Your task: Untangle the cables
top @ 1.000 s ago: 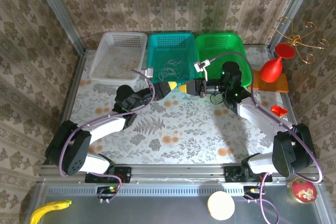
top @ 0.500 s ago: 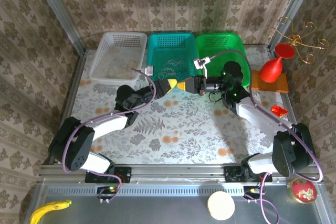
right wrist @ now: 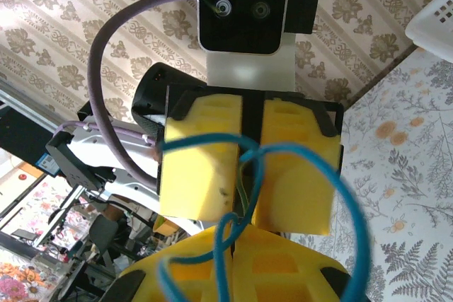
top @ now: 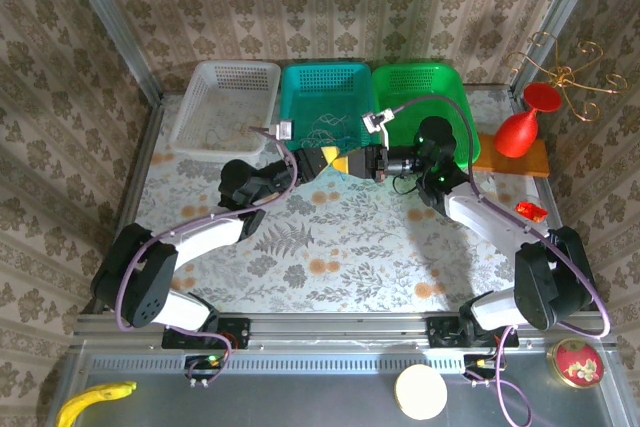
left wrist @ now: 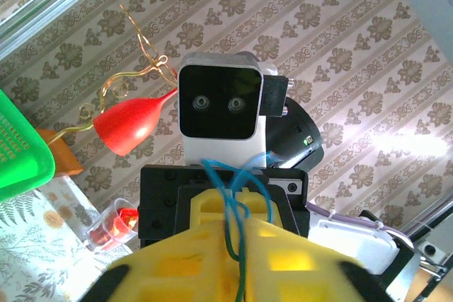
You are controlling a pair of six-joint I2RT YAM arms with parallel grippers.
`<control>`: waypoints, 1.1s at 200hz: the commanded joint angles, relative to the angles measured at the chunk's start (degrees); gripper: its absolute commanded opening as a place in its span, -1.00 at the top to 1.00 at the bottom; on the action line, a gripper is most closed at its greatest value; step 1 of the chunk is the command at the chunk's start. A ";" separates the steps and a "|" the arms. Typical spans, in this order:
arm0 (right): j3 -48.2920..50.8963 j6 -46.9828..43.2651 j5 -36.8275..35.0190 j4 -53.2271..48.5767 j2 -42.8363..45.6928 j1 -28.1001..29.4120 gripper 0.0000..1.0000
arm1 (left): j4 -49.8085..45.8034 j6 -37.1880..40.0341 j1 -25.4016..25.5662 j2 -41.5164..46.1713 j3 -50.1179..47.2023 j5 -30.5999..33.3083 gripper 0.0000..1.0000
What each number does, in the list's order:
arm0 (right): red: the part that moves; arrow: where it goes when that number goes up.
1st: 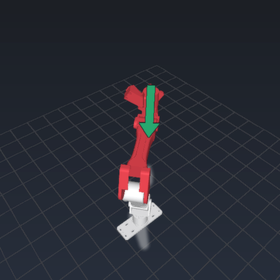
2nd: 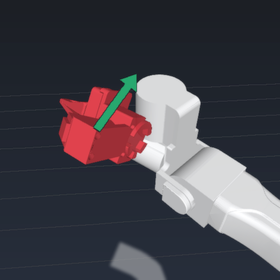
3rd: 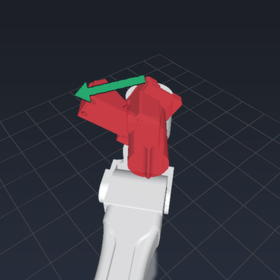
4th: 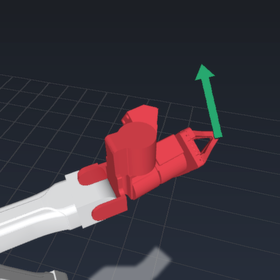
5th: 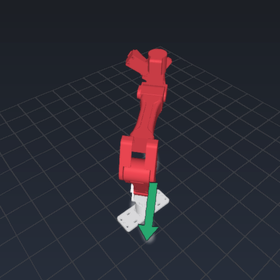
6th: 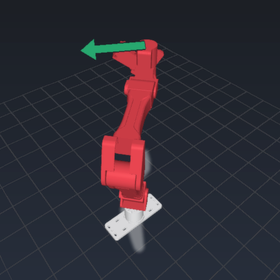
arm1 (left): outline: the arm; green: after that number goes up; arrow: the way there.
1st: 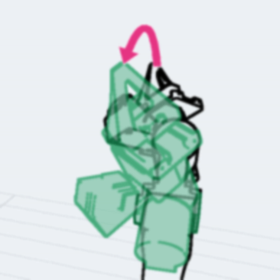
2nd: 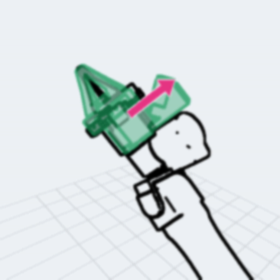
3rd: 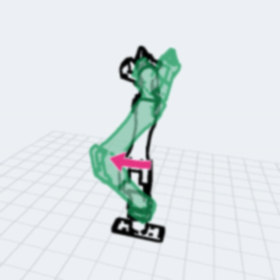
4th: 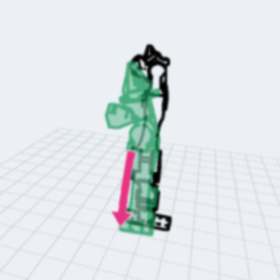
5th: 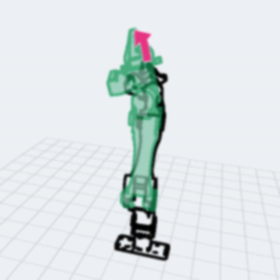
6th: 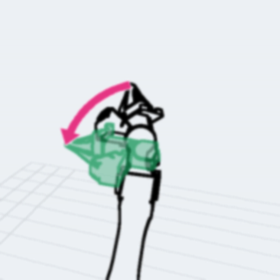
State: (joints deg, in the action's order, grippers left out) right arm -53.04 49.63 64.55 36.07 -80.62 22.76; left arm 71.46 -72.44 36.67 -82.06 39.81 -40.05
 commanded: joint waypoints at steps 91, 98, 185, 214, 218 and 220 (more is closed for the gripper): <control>1.70 -3.64 -1.10 -3.44 4.04 -1.97 1.00 | 2.37 0.55 0.06 1.19 0.09 1.05 1.00; 1.91 -3.95 -1.18 -3.87 4.11 -2.14 1.00 | 2.37 0.65 -0.03 1.35 -0.04 1.55 1.00; 9.58 -4.45 -8.30 -4.73 12.21 -9.11 1.00 | 2.32 0.33 -2.89 3.16 -4.60 7.88 1.00; 10.49 -4.34 -10.61 -4.70 13.29 -9.50 1.00 | 2.28 0.46 -2.98 3.18 -4.66 8.14 1.00; 10.62 -4.28 -11.06 -4.60 13.36 -9.54 1.00 | 2.28 0.46 -3.03 3.09 -4.66 8.15 1.00; 10.73 -4.28 -11.30 -4.61 13.44 -9.50 1.00 | 2.30 0.46 -3.01 3.08 -4.66 8.15 1.00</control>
State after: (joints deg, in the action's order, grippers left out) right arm -43.38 46.24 56.73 31.44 -69.01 14.09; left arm 71.35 -72.44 34.46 -80.51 35.57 -34.02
